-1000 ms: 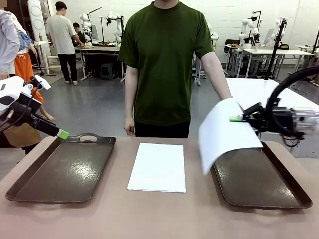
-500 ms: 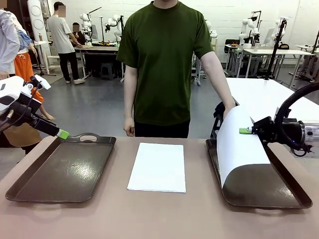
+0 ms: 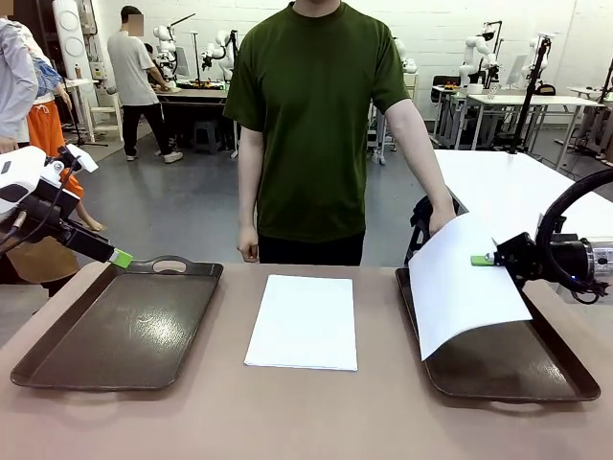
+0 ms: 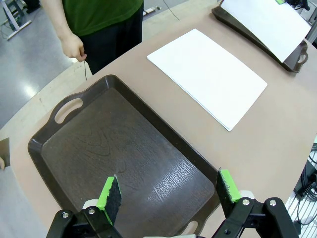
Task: Sort the A4 documents.
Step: Place the A4 Paper in the designated Handle tray.
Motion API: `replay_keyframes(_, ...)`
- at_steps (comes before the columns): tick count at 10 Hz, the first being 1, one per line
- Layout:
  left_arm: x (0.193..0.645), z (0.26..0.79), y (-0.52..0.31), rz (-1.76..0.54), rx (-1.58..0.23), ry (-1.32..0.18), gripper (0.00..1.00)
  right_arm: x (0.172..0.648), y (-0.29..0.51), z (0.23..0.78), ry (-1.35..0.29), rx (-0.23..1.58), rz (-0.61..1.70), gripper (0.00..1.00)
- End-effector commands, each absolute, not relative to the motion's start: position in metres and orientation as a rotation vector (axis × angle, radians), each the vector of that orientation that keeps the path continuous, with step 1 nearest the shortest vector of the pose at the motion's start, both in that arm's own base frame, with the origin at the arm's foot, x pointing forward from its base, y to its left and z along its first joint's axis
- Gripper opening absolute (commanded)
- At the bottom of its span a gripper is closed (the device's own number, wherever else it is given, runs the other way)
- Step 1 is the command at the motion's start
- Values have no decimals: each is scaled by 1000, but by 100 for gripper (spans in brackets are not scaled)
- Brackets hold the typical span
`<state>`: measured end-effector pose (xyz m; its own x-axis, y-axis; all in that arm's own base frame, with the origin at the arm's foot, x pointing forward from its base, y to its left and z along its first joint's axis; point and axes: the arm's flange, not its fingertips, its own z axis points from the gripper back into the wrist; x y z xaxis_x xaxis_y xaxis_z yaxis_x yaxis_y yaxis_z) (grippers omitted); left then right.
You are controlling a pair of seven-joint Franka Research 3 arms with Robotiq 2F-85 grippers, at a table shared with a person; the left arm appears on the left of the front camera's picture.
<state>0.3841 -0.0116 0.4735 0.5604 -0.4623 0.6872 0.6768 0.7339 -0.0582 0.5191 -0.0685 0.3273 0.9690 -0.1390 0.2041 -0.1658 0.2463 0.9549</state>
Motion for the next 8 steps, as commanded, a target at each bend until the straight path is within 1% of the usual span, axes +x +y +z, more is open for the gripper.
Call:
replay_keyframes(1, 386, 471, -9, -691, -339, -714, 100, 527, -71, 314, -202, 1230, 59, 1)
replay_keyframes(4, 386, 471, -9, -691, -339, -714, 100, 532, -78, 297, -150, 1074, 64, 1)
replay_keyframes(8, 386, 471, -9, -691, -339, -714, 100, 532, -92, 305, -247, 893, 14, 1)
